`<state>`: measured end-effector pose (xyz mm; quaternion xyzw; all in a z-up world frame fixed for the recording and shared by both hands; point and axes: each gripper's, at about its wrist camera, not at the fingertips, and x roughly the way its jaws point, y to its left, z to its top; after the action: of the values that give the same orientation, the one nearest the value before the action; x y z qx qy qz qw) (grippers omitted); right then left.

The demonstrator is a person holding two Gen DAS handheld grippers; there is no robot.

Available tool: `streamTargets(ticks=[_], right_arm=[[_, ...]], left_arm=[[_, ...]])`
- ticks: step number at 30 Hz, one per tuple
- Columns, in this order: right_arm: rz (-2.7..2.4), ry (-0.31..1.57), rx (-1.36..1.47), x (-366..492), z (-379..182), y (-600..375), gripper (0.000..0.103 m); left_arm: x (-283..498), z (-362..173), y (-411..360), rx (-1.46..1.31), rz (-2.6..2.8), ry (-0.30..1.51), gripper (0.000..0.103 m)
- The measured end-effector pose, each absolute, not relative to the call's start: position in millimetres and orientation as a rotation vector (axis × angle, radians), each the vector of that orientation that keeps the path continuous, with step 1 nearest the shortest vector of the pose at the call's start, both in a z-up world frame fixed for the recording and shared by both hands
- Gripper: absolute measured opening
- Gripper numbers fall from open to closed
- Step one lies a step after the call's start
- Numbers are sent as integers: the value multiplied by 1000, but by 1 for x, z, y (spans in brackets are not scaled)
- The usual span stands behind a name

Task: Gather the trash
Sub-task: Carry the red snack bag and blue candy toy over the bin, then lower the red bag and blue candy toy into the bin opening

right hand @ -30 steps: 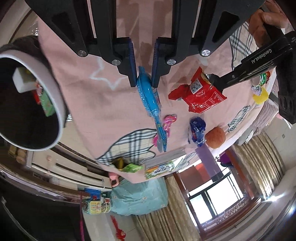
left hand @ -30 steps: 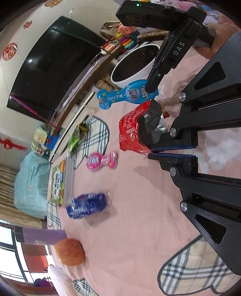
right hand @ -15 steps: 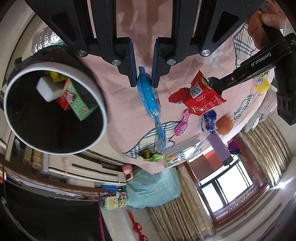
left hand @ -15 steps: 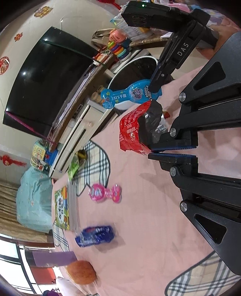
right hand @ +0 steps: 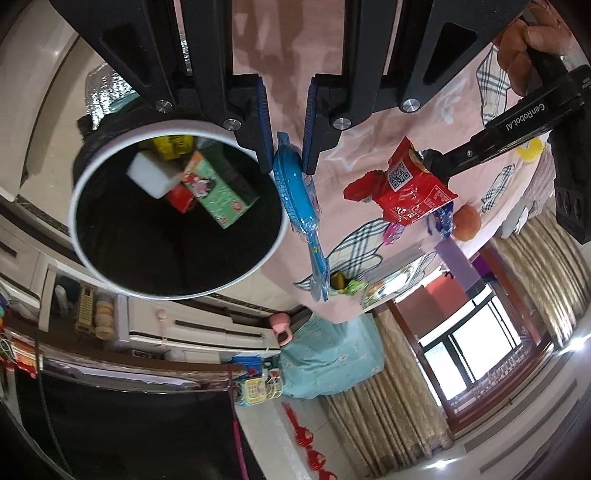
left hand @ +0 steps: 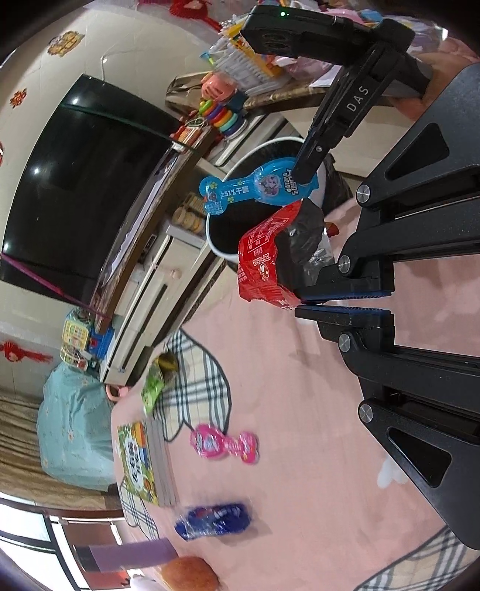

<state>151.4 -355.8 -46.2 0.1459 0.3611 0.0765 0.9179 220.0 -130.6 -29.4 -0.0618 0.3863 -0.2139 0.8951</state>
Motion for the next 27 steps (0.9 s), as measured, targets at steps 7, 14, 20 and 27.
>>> streamTargets(ticks=[7,14,20,27], right_arm=[[114,729,310,149,-44,-379,16],[74,728,310,149,-44,-400,16],[44,732,316,151,-47,-417,16],[29,740,330,153,-50,-431,16]], left_arm=[[225,-24,-157,-100,-477,794,3],[230,-19,-181,-72,-501,785,3],[233,-18,-199,-48,-515,786,3],[237,-22,-210,-30,-518,800,3]])
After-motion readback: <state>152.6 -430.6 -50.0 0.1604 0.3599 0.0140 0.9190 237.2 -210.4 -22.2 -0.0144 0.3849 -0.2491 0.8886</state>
